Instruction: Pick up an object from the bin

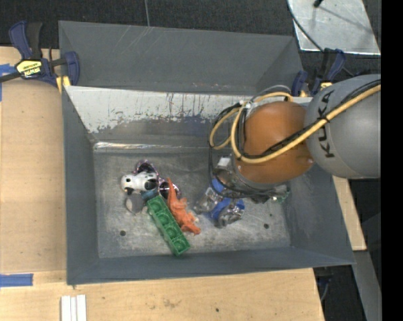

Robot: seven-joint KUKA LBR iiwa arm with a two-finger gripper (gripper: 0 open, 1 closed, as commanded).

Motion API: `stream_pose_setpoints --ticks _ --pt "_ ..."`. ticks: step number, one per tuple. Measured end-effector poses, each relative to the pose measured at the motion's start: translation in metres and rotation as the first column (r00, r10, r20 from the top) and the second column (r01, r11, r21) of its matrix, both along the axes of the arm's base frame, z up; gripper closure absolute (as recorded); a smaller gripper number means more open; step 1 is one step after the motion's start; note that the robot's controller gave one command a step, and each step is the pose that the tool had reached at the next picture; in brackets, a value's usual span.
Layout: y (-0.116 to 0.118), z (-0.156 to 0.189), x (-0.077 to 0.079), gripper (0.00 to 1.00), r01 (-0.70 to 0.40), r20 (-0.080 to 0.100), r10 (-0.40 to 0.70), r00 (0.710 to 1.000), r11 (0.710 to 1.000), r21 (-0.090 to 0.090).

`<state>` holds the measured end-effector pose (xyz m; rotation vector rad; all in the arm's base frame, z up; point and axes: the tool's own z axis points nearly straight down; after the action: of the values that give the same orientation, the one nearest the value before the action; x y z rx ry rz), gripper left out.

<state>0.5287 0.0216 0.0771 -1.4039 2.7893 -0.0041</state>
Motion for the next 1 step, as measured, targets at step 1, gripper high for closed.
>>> stream_pose_setpoints --ticks 1 --pt "-0.0001 0.0023 -0.0008 1.00 0.000 -0.002 0.000 1.000 1.000 0.000"
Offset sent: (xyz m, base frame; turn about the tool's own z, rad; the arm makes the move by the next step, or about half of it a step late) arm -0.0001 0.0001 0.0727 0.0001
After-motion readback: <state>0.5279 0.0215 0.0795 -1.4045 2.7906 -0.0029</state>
